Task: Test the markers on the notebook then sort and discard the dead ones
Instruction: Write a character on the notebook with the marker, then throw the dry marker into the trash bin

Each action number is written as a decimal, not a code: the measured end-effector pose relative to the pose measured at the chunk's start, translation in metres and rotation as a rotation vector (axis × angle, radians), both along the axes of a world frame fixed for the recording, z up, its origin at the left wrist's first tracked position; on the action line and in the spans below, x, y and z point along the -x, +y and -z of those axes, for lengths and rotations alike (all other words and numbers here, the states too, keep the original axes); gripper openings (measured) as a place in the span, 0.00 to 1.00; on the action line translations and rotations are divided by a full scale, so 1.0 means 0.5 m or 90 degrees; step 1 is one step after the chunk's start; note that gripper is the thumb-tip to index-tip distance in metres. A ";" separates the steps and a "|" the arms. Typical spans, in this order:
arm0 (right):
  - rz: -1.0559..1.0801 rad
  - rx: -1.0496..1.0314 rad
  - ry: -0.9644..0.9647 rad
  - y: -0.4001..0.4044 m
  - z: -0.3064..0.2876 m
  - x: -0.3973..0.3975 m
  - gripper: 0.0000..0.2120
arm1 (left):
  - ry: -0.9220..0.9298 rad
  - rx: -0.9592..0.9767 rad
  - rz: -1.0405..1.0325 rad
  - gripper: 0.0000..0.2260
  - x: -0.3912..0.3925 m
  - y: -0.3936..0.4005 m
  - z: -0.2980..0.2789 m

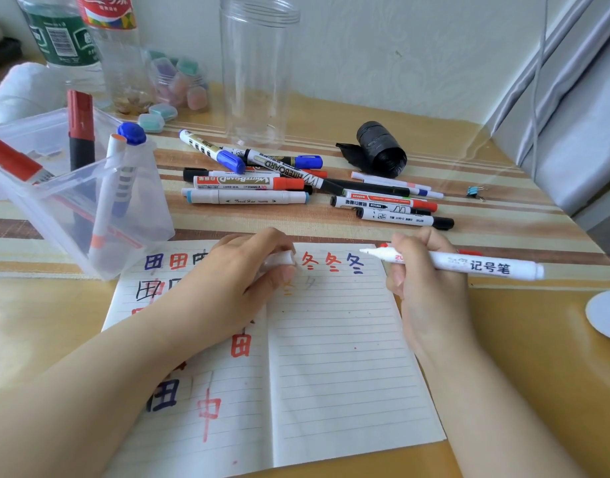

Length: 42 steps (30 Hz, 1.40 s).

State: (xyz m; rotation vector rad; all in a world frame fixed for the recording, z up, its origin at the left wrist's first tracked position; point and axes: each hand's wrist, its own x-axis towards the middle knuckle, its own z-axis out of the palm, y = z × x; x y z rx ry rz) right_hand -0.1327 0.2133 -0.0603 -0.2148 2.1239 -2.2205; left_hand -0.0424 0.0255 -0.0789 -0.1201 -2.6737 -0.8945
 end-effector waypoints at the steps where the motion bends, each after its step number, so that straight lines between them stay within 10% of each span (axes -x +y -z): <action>1: 0.005 0.008 -0.005 0.000 -0.002 -0.001 0.17 | -0.002 -0.016 -0.003 0.08 -0.001 0.001 0.001; 42: -0.334 -0.068 0.059 -0.027 -0.145 -0.121 0.12 | -0.065 -0.103 0.020 0.03 -0.106 0.044 -0.148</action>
